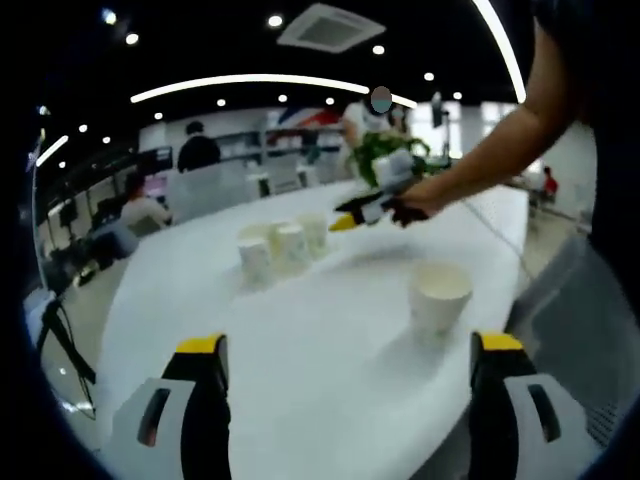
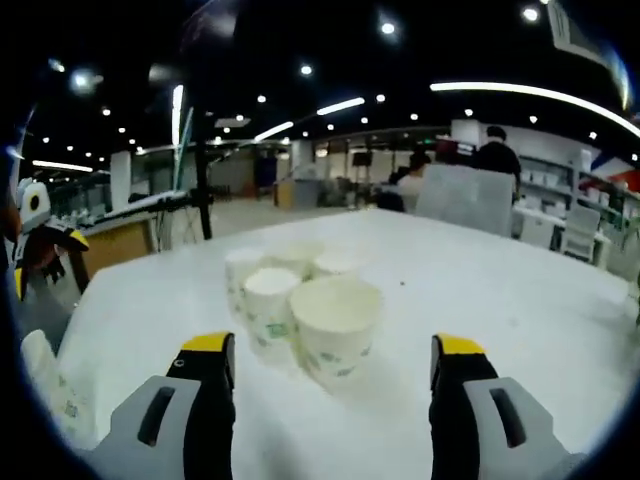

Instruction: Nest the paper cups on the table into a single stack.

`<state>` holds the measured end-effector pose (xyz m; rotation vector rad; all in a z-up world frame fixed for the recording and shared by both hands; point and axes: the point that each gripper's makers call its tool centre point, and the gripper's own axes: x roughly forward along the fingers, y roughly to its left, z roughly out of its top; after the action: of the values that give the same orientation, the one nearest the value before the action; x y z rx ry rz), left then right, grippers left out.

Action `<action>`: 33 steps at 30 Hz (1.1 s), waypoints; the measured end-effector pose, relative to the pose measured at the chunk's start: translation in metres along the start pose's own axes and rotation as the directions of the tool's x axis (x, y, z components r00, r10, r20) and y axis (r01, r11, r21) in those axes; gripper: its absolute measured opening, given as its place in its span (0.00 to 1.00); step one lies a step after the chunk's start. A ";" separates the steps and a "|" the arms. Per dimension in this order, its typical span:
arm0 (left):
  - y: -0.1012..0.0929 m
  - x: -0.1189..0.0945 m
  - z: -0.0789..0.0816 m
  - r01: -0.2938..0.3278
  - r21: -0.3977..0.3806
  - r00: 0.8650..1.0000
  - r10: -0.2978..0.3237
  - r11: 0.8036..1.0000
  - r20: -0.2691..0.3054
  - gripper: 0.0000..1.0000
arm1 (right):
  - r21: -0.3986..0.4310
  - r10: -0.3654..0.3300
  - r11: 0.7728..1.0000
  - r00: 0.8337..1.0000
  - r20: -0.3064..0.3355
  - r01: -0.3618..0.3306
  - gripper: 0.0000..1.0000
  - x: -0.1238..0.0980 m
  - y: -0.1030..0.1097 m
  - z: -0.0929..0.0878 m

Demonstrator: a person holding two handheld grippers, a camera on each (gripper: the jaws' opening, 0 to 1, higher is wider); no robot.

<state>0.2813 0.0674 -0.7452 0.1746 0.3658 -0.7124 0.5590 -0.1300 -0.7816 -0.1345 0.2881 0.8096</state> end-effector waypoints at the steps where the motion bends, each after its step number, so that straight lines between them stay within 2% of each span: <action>1: 0.001 0.000 0.001 -0.005 0.000 1.000 0.005 1.000 0.003 0.99 | 0.002 -0.001 1.000 1.000 -0.001 0.001 0.75 0.003 -0.001 -0.001; 6: 0.002 -0.001 0.000 -0.013 -0.002 1.000 0.013 1.000 -0.002 0.99 | -0.004 -0.007 1.000 1.000 -0.007 0.007 0.69 0.015 -0.004 -0.002; 10: 0.001 -0.001 -0.001 -0.015 -0.010 1.000 0.015 1.000 -0.003 0.99 | -0.025 -0.002 1.000 1.000 -0.025 0.002 0.61 0.027 -0.005 -0.005; 17: 0.003 -0.001 -0.003 -0.026 -0.008 1.000 0.026 1.000 -0.013 0.99 | -0.004 0.001 1.000 1.000 -0.030 -0.001 0.50 0.040 -0.007 -0.007; 19: 0.003 -0.001 -0.002 -0.026 -0.004 1.000 0.026 1.000 -0.010 0.99 | -0.001 0.009 1.000 0.999 -0.040 -0.009 0.39 0.040 -0.006 -0.009; 30: 0.003 0.000 -0.004 -0.017 -0.009 1.000 0.017 1.000 -0.023 0.99 | -0.009 0.010 1.000 0.999 -0.035 -0.010 0.36 0.040 -0.008 -0.008; 33: 0.003 0.000 -0.003 -0.017 -0.008 1.000 0.017 1.000 -0.022 0.99 | -0.006 0.004 1.000 1.000 -0.029 -0.005 0.36 0.037 -0.009 -0.003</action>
<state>0.2823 0.0706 -0.7483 0.1778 0.3875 -0.6928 0.5895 -0.1112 -0.7953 -0.1510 0.3135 0.8135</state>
